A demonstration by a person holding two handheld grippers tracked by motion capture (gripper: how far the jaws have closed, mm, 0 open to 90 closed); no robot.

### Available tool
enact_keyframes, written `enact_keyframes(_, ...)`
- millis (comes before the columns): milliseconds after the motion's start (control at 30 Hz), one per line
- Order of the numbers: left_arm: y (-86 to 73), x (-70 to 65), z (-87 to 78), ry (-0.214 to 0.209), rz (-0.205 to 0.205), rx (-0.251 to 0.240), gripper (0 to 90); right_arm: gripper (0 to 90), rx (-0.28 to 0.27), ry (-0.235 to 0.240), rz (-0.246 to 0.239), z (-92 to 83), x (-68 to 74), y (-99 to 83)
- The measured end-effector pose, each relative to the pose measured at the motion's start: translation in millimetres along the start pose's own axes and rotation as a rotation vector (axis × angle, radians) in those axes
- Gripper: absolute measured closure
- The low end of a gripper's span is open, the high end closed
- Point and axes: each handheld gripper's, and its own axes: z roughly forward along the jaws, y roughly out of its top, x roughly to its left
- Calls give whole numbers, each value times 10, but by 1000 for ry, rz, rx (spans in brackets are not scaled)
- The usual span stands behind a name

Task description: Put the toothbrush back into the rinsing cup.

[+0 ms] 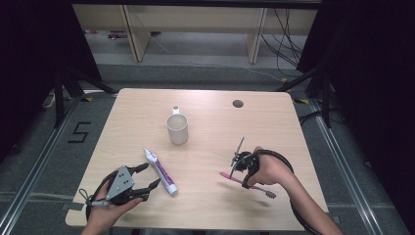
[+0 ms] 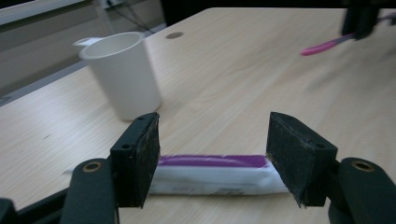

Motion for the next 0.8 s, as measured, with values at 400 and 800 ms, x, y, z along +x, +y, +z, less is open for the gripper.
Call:
enact_keyframes(400,227,-240,326,-273,96,59,359,790,-10,7,-171,-13,145,194)
enact_keyframes(800,407,-304,731,-407,165,96,384,790,-22,8,-274,-86,237,354)
